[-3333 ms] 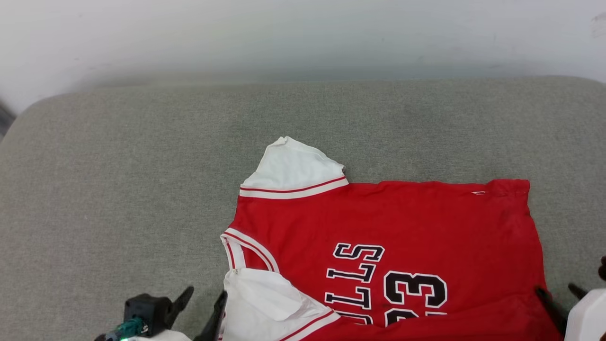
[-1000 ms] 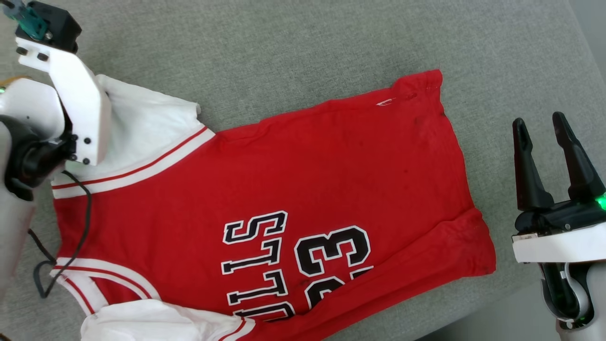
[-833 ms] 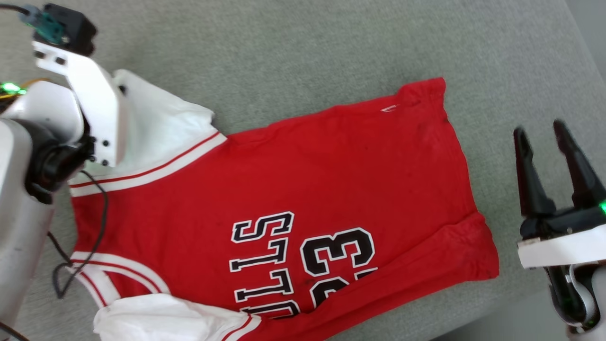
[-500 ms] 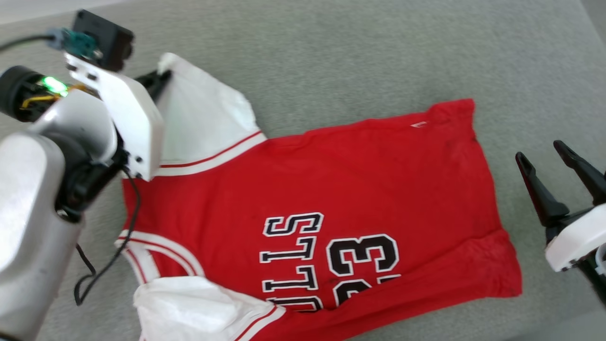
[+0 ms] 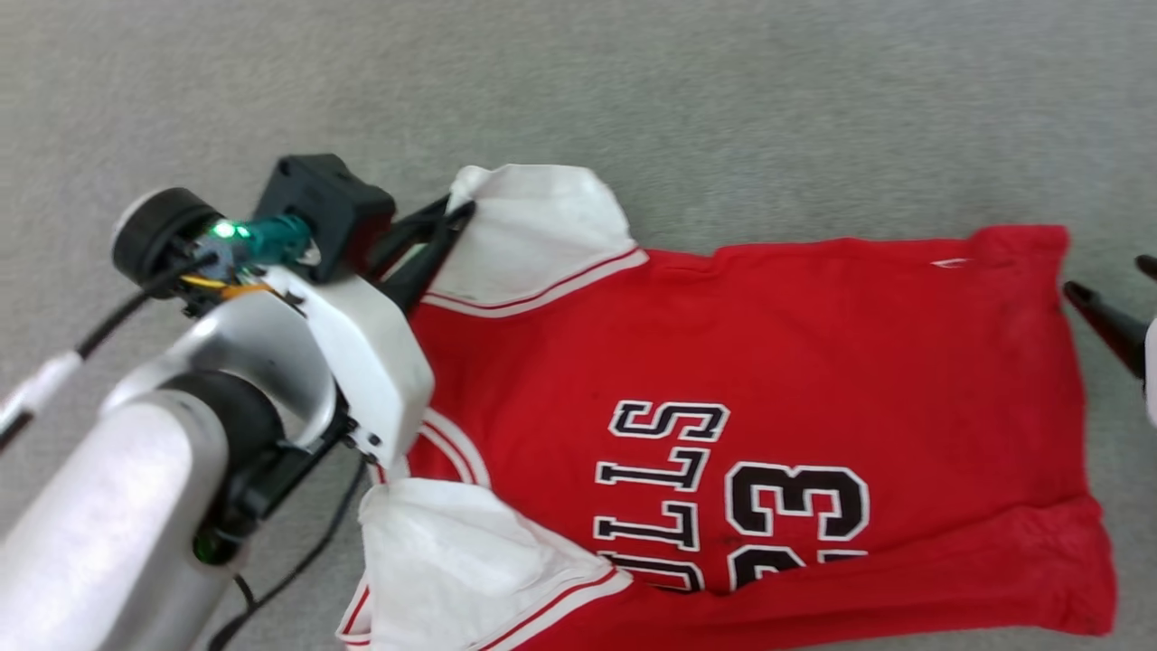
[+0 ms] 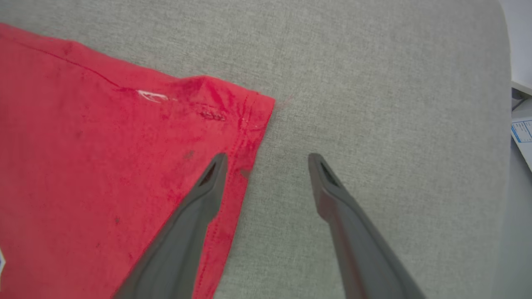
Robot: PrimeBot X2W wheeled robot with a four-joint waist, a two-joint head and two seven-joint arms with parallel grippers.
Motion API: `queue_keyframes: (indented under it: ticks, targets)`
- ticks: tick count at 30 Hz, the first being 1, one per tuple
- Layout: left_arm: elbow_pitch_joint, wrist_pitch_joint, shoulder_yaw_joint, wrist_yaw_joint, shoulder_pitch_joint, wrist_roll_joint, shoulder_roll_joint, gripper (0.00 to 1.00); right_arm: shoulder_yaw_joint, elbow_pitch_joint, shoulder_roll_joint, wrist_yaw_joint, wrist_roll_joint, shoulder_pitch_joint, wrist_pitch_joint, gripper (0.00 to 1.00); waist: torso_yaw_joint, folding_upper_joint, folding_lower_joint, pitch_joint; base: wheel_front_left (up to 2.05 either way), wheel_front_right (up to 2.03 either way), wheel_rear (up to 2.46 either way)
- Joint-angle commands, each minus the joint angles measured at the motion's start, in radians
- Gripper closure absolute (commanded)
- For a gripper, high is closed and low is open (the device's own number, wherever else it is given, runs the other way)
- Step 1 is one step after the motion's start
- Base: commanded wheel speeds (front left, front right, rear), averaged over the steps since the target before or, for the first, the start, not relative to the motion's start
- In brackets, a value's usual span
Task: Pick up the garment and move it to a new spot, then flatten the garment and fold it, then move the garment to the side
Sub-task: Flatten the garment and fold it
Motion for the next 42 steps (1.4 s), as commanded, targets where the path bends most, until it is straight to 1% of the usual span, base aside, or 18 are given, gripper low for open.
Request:
queue_keyframes:
  ticks: [1, 6, 10, 13, 17, 18, 19, 24, 29, 32, 35, 37, 42]
  targets:
    - [-0.006, -0.007, -0.001, 0.006, 0.012, 0.004, -0.007, 1.00, 0.006, 0.003, -0.006, 0.000, 0.001, -0.022, 0.006, 0.00, 0.028, 0.0000, 0.0000, 0.022, 0.00, 0.00, 0.00]
    - [-0.062, -0.035, -0.032, 0.023, 0.043, 0.029, -0.033, 1.00, 0.061, 0.063, -0.036, -0.001, 0.001, -0.102, 0.076, 0.00, 0.081, 0.0000, 0.0000, 0.052, 0.00, 0.00, 0.00]
    - [-0.086, -0.048, -0.057, 0.035, 0.066, 0.038, -0.057, 1.00, 0.118, 0.128, -0.058, -0.001, -0.026, -0.128, 0.115, 0.00, 0.115, 0.0000, 0.0000, 0.067, 0.00, 0.00, 0.00]
    - [-0.098, -0.053, -0.076, 0.038, 0.072, 0.045, -0.072, 1.00, 0.164, 0.191, -0.048, -0.001, -0.030, -0.124, 0.106, 0.00, 0.134, 0.0000, 0.0000, 0.072, 0.00, 0.00, 0.00]
    - [-0.085, -0.070, -0.088, 0.040, 0.085, 0.047, -0.082, 1.00, 0.219, 0.239, -0.018, 0.000, 0.013, -0.120, 0.093, 0.00, 0.148, 0.0000, 0.0000, 0.068, 0.00, 0.00, 0.00]
    - [-0.081, -0.071, -0.088, 0.041, 0.086, 0.046, -0.082, 1.00, 0.236, 0.246, -0.017, 0.000, 0.025, -0.118, 0.098, 0.60, 0.149, 0.0000, 0.0000, 0.067, 0.00, 0.00, 0.00]
    - [-0.076, -0.074, -0.085, 0.045, 0.090, 0.043, -0.082, 1.00, 0.254, 0.248, -0.019, 0.001, 0.034, -0.117, 0.099, 1.00, 0.149, 0.0000, 0.0000, 0.064, 0.00, 0.00, 0.00]
    - [-0.051, -0.094, -0.073, 0.056, 0.111, 0.029, -0.084, 1.00, 0.290, 0.254, -0.043, 0.001, 0.058, -0.151, 0.043, 1.00, 0.137, 0.0000, 0.0000, 0.034, 0.00, 0.00, 0.00]
    - [-0.014, -0.125, -0.035, 0.081, 0.143, 0.043, -0.048, 1.00, 0.295, 0.267, -0.044, 0.001, 0.076, -0.191, -0.031, 1.00, 0.111, 0.0000, 0.0000, -0.023, 0.00, 0.00, 0.00]
    - [0.001, -0.145, -0.008, 0.094, 0.176, 0.023, -0.035, 1.00, 0.298, 0.269, -0.046, -0.001, 0.094, -0.195, -0.063, 1.00, 0.095, 0.0000, 0.0000, -0.069, 0.00, 0.00, 0.00]
    - [0.007, -0.161, 0.011, 0.103, 0.219, 0.004, -0.020, 1.00, 0.293, 0.266, -0.043, -0.001, 0.113, -0.177, -0.098, 1.00, 0.084, 0.0000, 0.0000, -0.118, 0.00, 0.00, 0.00]
    - [0.003, -0.171, 0.022, 0.109, 0.253, -0.010, -0.009, 1.00, 0.291, 0.251, -0.052, -0.001, 0.118, -0.156, -0.127, 1.00, 0.079, 0.0000, 0.0000, -0.146, 0.00, 0.00, 0.00]
    - [-0.016, -0.183, 0.042, 0.129, 0.348, -0.036, 0.021, 1.00, 0.259, 0.211, -0.074, -0.001, 0.144, -0.058, -0.200, 1.00, 0.077, 0.0000, 0.0000, -0.207, 0.00, 0.00, 0.00]
